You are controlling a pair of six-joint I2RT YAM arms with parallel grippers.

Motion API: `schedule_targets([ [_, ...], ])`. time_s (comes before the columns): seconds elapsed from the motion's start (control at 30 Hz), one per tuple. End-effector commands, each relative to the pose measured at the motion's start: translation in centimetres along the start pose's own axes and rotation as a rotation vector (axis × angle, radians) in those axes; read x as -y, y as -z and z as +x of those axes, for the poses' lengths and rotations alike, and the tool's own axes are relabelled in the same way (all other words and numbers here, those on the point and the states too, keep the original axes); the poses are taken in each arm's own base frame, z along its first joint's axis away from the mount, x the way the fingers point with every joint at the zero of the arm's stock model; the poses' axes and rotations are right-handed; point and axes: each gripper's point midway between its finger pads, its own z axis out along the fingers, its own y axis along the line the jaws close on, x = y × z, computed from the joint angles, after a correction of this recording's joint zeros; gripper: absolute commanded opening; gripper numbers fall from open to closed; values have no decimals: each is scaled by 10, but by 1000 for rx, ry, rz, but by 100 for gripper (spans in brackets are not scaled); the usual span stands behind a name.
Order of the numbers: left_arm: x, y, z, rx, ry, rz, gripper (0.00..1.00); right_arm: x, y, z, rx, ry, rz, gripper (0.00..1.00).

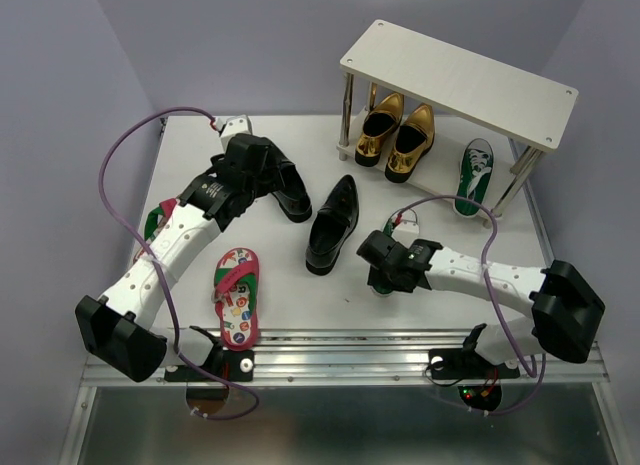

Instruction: Place and organize the shoes onto the shoe shelf

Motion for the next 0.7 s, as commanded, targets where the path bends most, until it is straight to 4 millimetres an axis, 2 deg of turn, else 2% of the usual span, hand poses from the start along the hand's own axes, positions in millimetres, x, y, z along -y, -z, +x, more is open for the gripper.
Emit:
schedule_targets([
  [0.0, -1, 5, -10, 42, 9, 22, 80, -4, -9, -7, 63, -50, 5, 53],
  [0.03, -1, 5, -10, 43, 8, 24, 80, -4, -9, -8, 67, -54, 9, 53],
  [0.1, 0, 5, -11, 43, 8, 28, 80, -2, -11, -9, 75, -55, 17, 43],
  [0.17, 0, 4, -11, 45, 9, 32, 80, 0, -14, -8, 77, -50, 34, 29],
  [0.2, 0, 4, -12, 47, 12, 33, 80, 1, -13, -9, 79, -51, 34, 14],
  [0.27, 1, 5, -14, 48, 10, 37, 80, 2, -7, -13, 88, -53, 36, 1],
  [0.43, 2, 5, -18, 59, 14, 41, 80, 9, 21, -36, 152, -60, 32, 1],
  [0.47, 3, 6, -19, 60, 18, 44, 80, 12, 33, -44, 167, -65, 29, 1],
  [0.67, 8, 5, -24, 68, 28, 63, 80, 25, 68, -66, 221, -77, 28, 1],
])
